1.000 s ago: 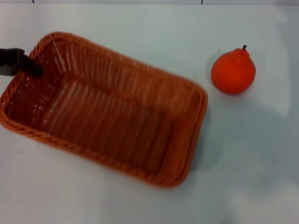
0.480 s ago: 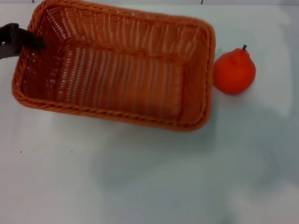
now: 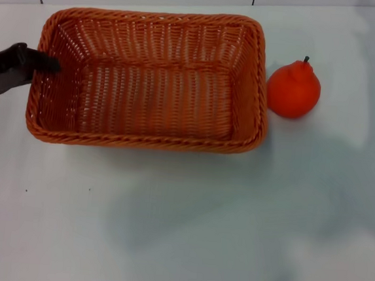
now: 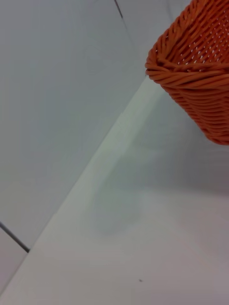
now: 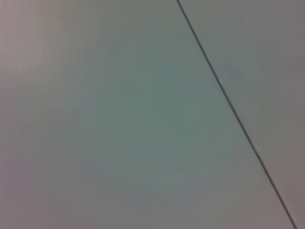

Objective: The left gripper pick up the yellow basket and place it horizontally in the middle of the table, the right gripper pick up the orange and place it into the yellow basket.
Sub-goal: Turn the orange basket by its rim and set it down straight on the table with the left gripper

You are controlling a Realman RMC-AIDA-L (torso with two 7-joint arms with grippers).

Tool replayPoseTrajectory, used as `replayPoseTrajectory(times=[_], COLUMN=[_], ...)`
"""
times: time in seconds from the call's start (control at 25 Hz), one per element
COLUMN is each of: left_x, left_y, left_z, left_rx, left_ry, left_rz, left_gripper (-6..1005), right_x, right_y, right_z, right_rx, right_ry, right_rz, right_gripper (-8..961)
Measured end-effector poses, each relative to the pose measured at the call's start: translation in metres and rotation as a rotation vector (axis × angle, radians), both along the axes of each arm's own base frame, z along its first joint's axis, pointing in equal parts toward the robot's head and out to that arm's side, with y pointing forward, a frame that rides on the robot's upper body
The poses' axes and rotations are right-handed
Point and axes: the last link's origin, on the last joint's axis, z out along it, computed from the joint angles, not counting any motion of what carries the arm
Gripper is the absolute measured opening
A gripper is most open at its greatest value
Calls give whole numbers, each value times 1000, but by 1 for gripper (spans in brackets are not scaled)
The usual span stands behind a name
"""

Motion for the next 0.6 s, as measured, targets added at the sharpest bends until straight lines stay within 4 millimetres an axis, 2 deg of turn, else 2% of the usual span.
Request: replayPoseTrajectory(times=[0.6], left_x=[-2], left_y=[-5], left_z=[-9], left_rx=[-13], left_ry=[-36], left_rz=[15], left_gripper=[237], right_x=[-1], right_y=[2], right_z=[2], right_rx=[5], right_ry=[5], right_rz=[-4], right_gripper=[954])
